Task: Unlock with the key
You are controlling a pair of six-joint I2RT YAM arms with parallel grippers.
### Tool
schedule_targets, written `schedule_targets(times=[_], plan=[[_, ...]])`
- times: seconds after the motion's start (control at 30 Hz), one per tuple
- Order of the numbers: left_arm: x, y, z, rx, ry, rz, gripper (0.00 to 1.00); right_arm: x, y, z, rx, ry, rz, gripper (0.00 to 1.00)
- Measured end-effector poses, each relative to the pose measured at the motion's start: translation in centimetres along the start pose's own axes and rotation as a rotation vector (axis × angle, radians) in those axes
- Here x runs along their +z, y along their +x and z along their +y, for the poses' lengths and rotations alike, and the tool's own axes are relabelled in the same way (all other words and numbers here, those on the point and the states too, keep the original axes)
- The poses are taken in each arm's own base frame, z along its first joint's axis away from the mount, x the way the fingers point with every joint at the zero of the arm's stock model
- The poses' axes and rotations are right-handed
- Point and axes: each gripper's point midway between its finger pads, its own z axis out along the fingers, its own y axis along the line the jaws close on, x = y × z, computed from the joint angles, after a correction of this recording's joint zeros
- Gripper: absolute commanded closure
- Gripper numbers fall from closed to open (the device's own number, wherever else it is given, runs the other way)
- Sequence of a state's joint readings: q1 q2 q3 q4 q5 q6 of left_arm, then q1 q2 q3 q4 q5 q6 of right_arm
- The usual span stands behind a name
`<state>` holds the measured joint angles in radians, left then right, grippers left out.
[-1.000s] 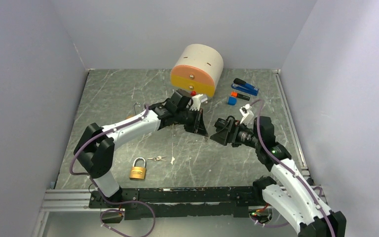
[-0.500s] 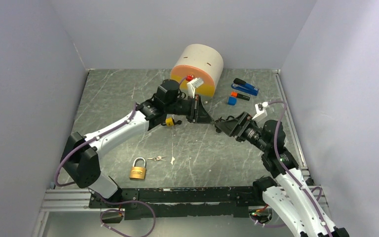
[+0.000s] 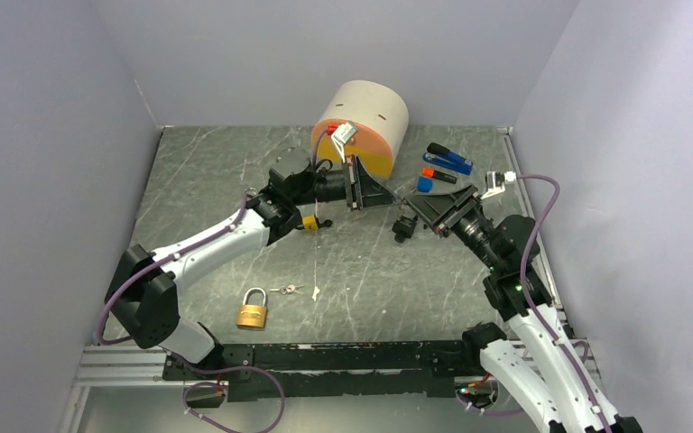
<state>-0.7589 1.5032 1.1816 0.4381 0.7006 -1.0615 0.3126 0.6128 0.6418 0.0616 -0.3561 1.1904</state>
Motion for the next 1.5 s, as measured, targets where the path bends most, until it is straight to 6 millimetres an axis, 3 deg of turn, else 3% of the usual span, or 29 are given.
schedule_targets(times=[0.13,0.33,0.53,0.63,0.7,0.77,0.97,1.17,1.23,1.37,1.5], plan=[[0.0,-0.6,-1.2,-0.007,0.050,-0.027,0.97,0.5,-0.7,1.5,0.011,-0.038,-0.014,0.80],[0.0,-0.7,-1.6,-0.023,0.069,-0.036,0.97,0.4,-0.7,2.2,-0.004,-0.070,-0.007,1.00],[0.2,-0.6,-1.4,-0.027,0.057,-0.041,0.97,0.3,-0.4,2.4,-0.038,-0.084,0.010,1.00],[0.2,-0.4,-0.2,-0.026,0.002,-0.045,0.96,0.3,-0.1,1.6,-0.069,-0.053,0.023,0.98],[0.0,-0.2,1.7,-0.034,-0.095,-0.047,0.88,0.2,0.3,0.3,-0.096,0.005,0.048,0.83],[-0.8,0.1,4.4,-0.055,-0.254,-0.060,0.74,0.2,0.9,-1.7,-0.119,0.079,0.078,0.71],[-6.7,2.1,12.6,-0.133,-0.759,-0.123,0.39,-0.3,3.8,-10.2,-0.161,0.363,0.247,0.59],[-13.8,6.7,18.6,-0.244,-1.153,-0.128,0.30,-2.3,8.5,-19.0,-0.132,0.645,0.470,0.48],[-15.9,8.5,20.0,-0.278,-1.250,-0.114,0.30,-2.6,9.9,-20.4,-0.151,0.708,0.519,0.47],[-18.2,10.9,21.5,-0.309,-1.342,-0.084,0.34,-2.3,12.3,-22.3,-0.172,0.834,0.590,0.61],[-18.6,11.4,21.5,-0.314,-1.353,-0.064,0.35,-0.9,13.2,-23.8,-0.120,0.957,0.563,0.62]])
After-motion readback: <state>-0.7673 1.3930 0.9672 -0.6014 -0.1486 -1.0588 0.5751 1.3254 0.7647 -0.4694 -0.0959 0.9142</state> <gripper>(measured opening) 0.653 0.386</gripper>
